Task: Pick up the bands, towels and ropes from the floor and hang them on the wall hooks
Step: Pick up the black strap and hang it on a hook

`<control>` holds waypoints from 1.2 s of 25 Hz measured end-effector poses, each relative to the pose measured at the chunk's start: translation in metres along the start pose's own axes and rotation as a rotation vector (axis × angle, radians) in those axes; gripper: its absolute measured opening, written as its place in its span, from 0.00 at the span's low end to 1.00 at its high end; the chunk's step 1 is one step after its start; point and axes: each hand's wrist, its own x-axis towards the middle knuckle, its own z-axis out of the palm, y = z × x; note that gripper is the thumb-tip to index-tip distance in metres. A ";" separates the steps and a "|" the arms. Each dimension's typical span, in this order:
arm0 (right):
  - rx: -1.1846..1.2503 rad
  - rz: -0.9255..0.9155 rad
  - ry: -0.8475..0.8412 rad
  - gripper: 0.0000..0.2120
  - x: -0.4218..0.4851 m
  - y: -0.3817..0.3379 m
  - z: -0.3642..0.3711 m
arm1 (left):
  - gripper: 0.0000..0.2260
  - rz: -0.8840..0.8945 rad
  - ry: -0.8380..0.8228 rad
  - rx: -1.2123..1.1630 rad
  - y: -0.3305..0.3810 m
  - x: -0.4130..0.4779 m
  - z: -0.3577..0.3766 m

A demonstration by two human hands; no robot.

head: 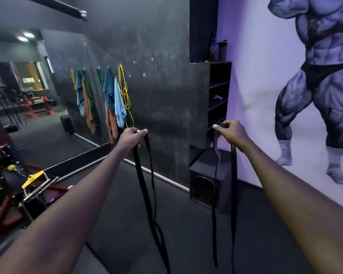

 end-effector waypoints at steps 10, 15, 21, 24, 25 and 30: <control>0.012 -0.149 -0.130 0.15 0.229 0.025 0.080 | 0.25 -0.005 0.141 0.194 -0.040 0.172 0.037; -0.007 -0.281 -0.186 0.15 0.324 -0.002 0.161 | 0.16 -0.041 0.195 0.277 -0.062 0.257 0.022; -0.006 -0.338 -0.139 0.16 0.439 -0.024 0.270 | 0.17 -0.018 0.180 0.244 -0.118 0.394 -0.022; -0.027 -0.331 -0.150 0.17 0.496 -0.039 0.325 | 0.15 -0.025 0.171 0.261 -0.147 0.464 -0.044; -0.022 -0.325 -0.142 0.17 0.515 -0.044 0.341 | 0.15 -0.019 0.172 0.268 -0.156 0.485 -0.050; -0.039 -0.334 -0.163 0.17 0.609 -0.063 0.424 | 0.16 -0.016 0.216 0.333 -0.195 0.589 -0.073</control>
